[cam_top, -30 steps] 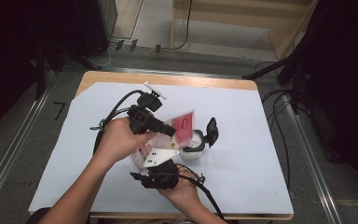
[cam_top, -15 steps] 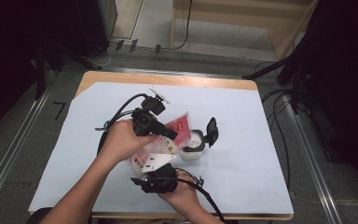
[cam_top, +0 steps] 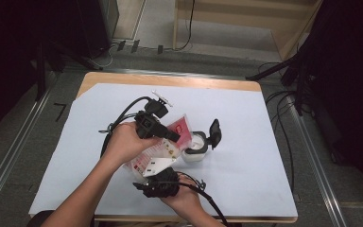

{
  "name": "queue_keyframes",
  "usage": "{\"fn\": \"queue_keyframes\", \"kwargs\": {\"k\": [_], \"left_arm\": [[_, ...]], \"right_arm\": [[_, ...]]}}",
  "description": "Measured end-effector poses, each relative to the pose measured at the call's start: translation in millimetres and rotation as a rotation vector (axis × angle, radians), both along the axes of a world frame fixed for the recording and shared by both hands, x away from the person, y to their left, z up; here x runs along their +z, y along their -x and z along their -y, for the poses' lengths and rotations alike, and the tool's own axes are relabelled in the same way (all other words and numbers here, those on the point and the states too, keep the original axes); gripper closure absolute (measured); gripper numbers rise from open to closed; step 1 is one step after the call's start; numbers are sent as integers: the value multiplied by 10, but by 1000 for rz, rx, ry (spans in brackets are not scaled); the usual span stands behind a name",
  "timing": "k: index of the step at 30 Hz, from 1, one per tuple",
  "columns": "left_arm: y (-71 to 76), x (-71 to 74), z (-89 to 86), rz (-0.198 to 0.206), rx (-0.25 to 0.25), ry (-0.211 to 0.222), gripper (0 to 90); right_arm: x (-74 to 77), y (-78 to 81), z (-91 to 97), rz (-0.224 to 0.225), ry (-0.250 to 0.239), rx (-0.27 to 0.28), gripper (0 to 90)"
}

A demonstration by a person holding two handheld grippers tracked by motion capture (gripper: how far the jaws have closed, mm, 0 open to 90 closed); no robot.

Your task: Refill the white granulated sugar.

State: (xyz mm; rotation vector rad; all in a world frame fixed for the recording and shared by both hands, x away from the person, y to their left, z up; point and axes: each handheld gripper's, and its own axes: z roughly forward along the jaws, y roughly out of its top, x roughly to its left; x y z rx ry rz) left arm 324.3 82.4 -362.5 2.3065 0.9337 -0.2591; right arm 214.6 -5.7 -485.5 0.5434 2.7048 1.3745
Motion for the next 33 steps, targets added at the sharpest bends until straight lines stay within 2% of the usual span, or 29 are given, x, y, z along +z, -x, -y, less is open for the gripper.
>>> {"fn": "queue_keyframes", "kwargs": {"k": [6, 13, 17, 23, 33], "left_arm": [[-2, 0, -12, -1, -4, 8, 859], [1, 25, -34, -7, 1, 37, 883], [15, 71, -51, 14, -1, 47, 892], [48, 184, -103, 69, 11, 84, 900], [70, 327, -229, 95, 24, 126, 900]], "right_arm": [[-1, -4, 2, -2, 1, -1, 598], [11, -12, 17, 2, 2, -8, 598], [20, -30, 36, 4, 0, -20, 597], [66, -84, 89, 38, 6, -46, 595], [89, -175, 199, 44, -31, -108, 593]]}}
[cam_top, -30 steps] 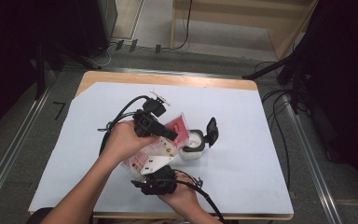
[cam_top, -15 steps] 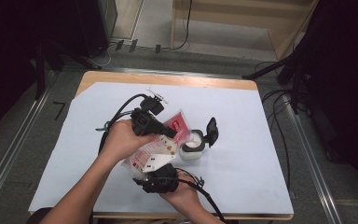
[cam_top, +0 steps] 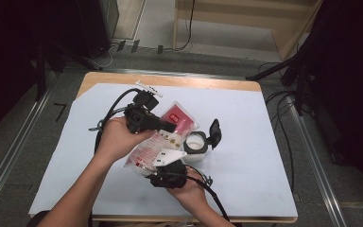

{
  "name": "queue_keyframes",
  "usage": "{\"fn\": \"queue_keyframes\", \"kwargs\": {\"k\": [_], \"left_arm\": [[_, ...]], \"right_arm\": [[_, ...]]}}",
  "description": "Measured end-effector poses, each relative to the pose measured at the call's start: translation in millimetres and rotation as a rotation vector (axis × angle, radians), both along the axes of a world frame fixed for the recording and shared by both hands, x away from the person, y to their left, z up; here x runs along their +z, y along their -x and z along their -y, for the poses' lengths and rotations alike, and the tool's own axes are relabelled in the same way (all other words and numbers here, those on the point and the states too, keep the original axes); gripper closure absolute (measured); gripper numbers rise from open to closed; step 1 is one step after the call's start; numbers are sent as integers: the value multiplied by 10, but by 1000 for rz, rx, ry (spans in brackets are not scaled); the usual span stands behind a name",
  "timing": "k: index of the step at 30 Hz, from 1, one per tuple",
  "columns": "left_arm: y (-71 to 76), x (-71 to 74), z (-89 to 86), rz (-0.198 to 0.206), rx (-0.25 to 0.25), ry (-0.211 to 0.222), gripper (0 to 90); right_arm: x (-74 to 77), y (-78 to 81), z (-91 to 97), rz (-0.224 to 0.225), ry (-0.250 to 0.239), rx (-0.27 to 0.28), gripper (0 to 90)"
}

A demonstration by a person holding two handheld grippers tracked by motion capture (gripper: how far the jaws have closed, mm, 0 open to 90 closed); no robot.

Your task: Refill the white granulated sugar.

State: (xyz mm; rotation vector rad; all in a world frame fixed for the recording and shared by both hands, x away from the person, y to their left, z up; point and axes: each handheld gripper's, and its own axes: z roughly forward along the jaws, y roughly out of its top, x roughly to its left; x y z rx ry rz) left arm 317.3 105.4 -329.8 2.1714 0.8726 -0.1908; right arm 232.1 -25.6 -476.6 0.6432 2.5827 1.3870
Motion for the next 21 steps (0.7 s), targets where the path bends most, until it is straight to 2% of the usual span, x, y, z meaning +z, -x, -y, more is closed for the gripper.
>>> {"fn": "queue_keyframes", "kwargs": {"k": [6, 10, 16, 17, 21], "left_arm": [[15, 59, -91, 15, 10, 20, 900], [23, 90, -152, 18, 17, 31, 900], [55, 140, -249, 40, 25, 44, 900], [59, 151, -263, 42, 27, 31, 900], [65, 158, -323, 46, 30, 43, 900]], "right_arm": [[2, -54, 70, 16, -21, -28, 591], [-6, -91, 112, -2, -42, -49, 583], [-64, -208, 228, -120, -116, -118, 592], [-74, -233, 254, -142, -124, -135, 593], [-71, -277, 312, -151, -135, -172, 594]]}}
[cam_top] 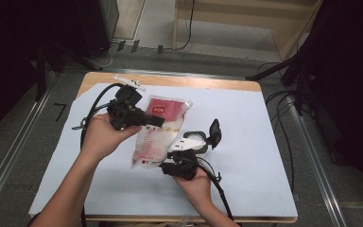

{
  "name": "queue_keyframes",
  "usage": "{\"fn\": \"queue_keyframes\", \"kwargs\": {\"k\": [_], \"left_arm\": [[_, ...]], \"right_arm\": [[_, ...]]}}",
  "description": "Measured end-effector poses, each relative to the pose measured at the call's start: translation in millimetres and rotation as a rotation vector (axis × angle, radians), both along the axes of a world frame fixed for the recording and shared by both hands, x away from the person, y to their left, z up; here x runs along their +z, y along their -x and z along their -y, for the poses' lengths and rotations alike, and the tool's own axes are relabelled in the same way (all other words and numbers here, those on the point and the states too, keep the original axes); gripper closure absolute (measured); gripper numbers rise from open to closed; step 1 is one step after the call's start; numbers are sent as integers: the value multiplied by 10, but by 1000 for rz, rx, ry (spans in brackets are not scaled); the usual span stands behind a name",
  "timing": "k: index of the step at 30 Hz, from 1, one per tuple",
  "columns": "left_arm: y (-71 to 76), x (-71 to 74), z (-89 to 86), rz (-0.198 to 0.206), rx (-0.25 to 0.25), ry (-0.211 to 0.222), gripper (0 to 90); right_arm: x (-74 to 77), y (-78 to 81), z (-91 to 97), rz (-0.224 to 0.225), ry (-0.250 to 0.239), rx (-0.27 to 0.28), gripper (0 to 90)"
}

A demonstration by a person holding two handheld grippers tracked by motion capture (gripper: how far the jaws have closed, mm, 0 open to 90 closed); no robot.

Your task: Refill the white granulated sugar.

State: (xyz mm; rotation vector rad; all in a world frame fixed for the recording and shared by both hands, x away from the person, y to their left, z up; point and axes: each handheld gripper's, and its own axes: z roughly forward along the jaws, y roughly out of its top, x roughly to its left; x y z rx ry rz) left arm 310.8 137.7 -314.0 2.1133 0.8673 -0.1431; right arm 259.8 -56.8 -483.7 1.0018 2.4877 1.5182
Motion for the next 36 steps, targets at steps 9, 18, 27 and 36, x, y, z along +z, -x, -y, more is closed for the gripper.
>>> {"fn": "queue_keyframes", "kwargs": {"k": [9, 18, 27, 36], "left_arm": [[17, 12, -96, 9, 33, -7, 900], [-16, 36, -230, 26, 81, 14, 900], [-156, -91, -434, 29, 173, -23, 900], [-341, -273, -517, 61, 221, -37, 900]], "right_arm": [[19, 22, -18, 43, 46, -5, 598], [13, 28, -66, 24, 70, 30, 589], [12, 15, -61, 15, 57, 43, 573], [23, 27, -74, 22, 75, 50, 570]]}}
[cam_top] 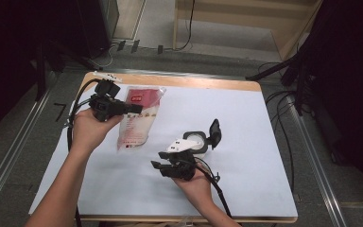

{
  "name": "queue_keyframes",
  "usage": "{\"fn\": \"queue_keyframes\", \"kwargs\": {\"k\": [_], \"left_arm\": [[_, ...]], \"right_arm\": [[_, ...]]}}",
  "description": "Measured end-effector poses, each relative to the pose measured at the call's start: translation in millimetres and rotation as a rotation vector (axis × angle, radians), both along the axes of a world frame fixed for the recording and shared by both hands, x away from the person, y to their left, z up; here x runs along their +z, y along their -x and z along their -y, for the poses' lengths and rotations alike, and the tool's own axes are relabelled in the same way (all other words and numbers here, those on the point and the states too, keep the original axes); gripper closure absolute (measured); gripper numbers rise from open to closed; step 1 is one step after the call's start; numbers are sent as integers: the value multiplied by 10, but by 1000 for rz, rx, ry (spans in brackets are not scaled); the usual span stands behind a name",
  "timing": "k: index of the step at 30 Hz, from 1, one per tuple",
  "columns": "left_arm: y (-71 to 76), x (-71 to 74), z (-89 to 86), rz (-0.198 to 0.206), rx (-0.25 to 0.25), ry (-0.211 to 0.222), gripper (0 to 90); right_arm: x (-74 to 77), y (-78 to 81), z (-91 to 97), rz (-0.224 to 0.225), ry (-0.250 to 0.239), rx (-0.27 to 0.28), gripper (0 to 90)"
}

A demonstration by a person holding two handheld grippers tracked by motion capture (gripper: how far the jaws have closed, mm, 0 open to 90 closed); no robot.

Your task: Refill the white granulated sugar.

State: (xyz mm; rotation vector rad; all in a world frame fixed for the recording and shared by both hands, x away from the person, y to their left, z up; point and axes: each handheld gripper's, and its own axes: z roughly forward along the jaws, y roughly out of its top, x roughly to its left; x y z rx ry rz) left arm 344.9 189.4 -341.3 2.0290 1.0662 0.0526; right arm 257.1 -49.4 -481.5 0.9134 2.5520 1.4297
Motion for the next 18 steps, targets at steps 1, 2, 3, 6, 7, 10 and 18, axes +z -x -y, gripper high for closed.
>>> {"fn": "queue_keyframes", "kwargs": {"k": [1, 2, 3, 6, 7, 10, 18], "left_arm": [[-26, -32, 3, 5, 7, 3, 900], [-41, -52, 1, 10, 8, 3, 900], [-60, -76, 1, 17, 12, -1, 900], [-112, -161, 5, 40, 17, -10, 900], [-125, -195, 8, 39, 30, -9, 900], [-169, -307, -13, 38, 39, -11, 900], [-171, -441, -109, 48, 45, 15, 900]], "right_arm": [[6, 5, -7, 0, 1, 2, 570], [9, 9, -15, 6, 4, 9, 569], [12, 13, -21, 10, 5, 10, 569], [15, 24, -35, 13, 8, 19, 566], [15, 24, -36, 12, 8, 19, 565], [20, 22, -28, 15, 8, 19, 563], [36, 8, 4, 15, 2, 11, 562]]}}
